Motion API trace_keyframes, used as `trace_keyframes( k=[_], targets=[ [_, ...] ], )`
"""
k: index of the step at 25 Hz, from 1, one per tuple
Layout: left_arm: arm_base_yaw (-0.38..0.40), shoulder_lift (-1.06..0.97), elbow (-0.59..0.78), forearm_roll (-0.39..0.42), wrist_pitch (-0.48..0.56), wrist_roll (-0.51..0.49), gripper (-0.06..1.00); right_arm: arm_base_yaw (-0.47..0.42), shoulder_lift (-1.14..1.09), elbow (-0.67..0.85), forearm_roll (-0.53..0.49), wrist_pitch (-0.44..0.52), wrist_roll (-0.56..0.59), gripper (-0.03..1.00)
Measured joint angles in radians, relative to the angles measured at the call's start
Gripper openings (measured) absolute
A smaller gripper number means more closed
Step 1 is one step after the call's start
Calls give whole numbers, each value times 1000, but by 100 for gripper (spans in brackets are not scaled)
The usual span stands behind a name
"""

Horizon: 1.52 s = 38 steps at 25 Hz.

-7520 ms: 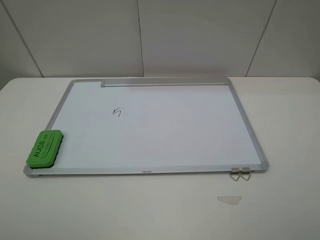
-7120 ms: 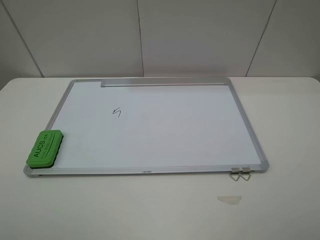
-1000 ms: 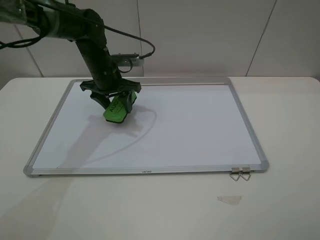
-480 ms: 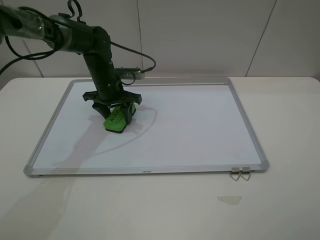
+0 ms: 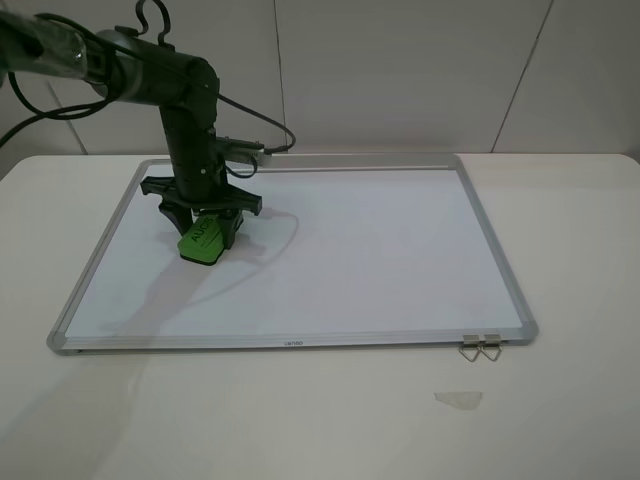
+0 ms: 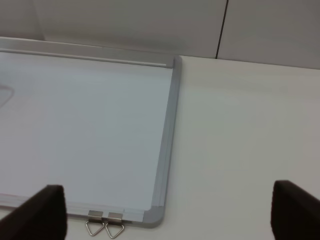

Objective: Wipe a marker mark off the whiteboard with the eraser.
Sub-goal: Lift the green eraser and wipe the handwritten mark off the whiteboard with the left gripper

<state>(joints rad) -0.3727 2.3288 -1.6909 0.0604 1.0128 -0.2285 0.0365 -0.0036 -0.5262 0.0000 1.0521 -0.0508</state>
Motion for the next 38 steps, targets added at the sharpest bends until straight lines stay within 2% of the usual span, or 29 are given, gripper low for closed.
trace_keyframes(
  k=[7,12,18,22,32,38],
  targets=[
    [86,0,0,22,46,-14,61,0,0,0,0,0,0,82],
    [102,0,0,19,49,-17,61,0,0,0,0,0,0,82],
    [103,3,0,-87,21,6,61,0,0,0,0,0,0,82],
    [56,4,0,-88,-2,30,61,0,0,0,0,0,0,82],
    [-133,4,0,-87,-64,51,60,0,0,0,0,0,0,82],
    [-125,4,0,-104,-72,51,60,0,0,0,0,0,0,82]
  ],
)
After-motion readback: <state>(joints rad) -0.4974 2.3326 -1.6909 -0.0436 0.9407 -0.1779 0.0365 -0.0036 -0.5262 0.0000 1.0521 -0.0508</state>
